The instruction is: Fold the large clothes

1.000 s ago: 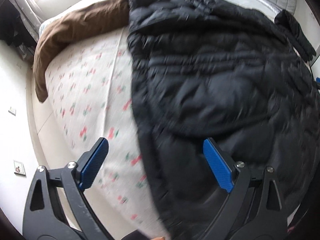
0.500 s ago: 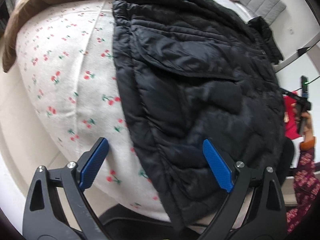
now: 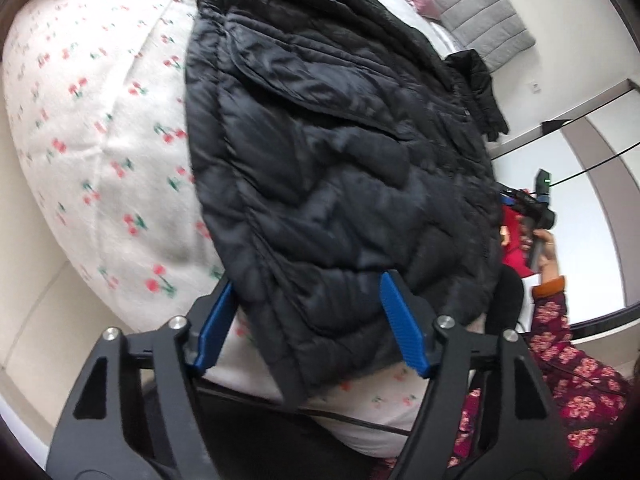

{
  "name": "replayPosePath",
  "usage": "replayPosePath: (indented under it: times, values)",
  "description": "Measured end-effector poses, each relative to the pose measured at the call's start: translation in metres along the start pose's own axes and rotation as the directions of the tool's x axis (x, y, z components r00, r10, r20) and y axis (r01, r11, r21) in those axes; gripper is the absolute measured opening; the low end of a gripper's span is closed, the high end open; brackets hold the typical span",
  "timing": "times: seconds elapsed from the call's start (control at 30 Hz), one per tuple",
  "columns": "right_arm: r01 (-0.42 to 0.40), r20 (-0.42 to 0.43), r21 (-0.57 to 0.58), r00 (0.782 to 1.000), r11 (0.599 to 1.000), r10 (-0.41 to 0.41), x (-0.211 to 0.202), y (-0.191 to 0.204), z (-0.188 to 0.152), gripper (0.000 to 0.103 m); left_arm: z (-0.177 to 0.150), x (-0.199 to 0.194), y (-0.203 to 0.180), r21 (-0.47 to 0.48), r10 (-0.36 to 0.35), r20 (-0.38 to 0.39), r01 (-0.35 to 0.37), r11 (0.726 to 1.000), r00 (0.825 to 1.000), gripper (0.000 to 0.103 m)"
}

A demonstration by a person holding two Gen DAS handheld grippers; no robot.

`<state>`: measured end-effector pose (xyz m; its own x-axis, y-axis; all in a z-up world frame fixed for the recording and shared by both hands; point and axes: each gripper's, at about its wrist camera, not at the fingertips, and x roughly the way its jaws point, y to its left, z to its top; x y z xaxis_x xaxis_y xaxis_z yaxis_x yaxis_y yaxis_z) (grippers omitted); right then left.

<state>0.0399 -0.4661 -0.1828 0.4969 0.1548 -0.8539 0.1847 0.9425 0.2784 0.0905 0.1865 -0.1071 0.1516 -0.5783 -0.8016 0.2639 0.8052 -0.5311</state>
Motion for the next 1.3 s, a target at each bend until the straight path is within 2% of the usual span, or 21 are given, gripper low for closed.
replayPosePath:
  times: [0.07, 0.2, 0.27, 0.33, 0.4, 0.47, 0.57, 0.63, 0.7, 0.83, 0.97, 1.17, 1.3]
  values:
    - [0.012, 0.019, 0.01, 1.0, 1.0, -0.013, -0.005, -0.005, -0.001, 0.085, -0.002, 0.002, -0.004, -0.004, -0.021, -0.002, 0.021, 1.0, 1.0, 0.065]
    - [0.044, 0.043, 0.042, 0.998, 0.998, -0.046, -0.015, -0.015, 0.0, 0.085, -0.009, 0.005, -0.007, -0.039, -0.089, -0.009, 0.088, 0.995, 0.996, 0.045]
    - [0.027, 0.031, 0.054, 0.999, 0.998, -0.029, -0.014, -0.016, 0.0, 0.085, -0.011, 0.007, -0.007, -0.046, -0.102, -0.009, 0.101, 0.994, 0.995, 0.04]
    - [0.012, 0.011, 0.053, 1.0, 0.998, -0.013, -0.011, -0.016, -0.003, 0.085, -0.012, 0.009, -0.008, -0.053, -0.122, -0.005, 0.122, 0.991, 0.992, 0.03]
    - [-0.032, -0.012, 0.068, 0.999, 0.997, 0.033, -0.007, -0.016, -0.008, 0.084, -0.012, 0.013, -0.01, -0.066, -0.143, 0.003, 0.143, 0.988, 0.99, 0.024]
    - [-0.078, -0.037, 0.084, 0.996, 0.993, 0.082, -0.002, -0.014, -0.013, 0.073, -0.012, 0.012, -0.011, -0.064, -0.147, 0.02, 0.148, 0.987, 0.989, 0.021]
    - [-0.146, -0.058, 0.074, 0.987, 0.986, 0.151, -0.001, -0.006, -0.021, 0.046, -0.013, 0.008, -0.017, -0.057, -0.155, 0.054, 0.158, 0.986, 0.986, 0.016]
    - [-0.163, -0.054, 0.044, 0.985, 0.986, 0.166, -0.006, 0.001, -0.026, 0.02, -0.013, 0.002, -0.022, -0.05, -0.166, 0.084, 0.171, 0.984, 0.982, 0.014]
    - [-0.189, -0.038, 0.023, 0.981, 0.982, 0.19, -0.017, 0.011, -0.032, 0.012, -0.014, -0.005, -0.026, -0.038, -0.174, 0.113, 0.18, 0.983, 0.978, 0.013]
    - [-0.195, 0.008, -0.028, 0.981, 0.98, 0.195, -0.044, 0.03, -0.036, 0.008, -0.015, -0.023, -0.036, -0.011, -0.2, 0.173, 0.205, 0.979, 0.964, 0.012]
    - [-0.232, 0.071, -0.054, 0.969, 0.971, 0.235, -0.077, 0.045, -0.038, 0.007, -0.017, -0.042, -0.045, 0.021, -0.231, 0.218, 0.232, 0.973, 0.948, 0.011]
    - [-0.29, 0.164, -0.116, 0.938, 0.95, 0.306, -0.131, 0.07, -0.041, 0.006, -0.02, -0.081, -0.061, 0.099, -0.305, 0.292, 0.289, 0.952, 0.906, 0.011]
    - [-0.309, 0.226, -0.166, 0.913, 0.937, 0.341, -0.165, 0.087, -0.042, 0.006, -0.021, -0.108, -0.069, 0.143, -0.329, 0.347, 0.297, 0.944, 0.878, 0.01]
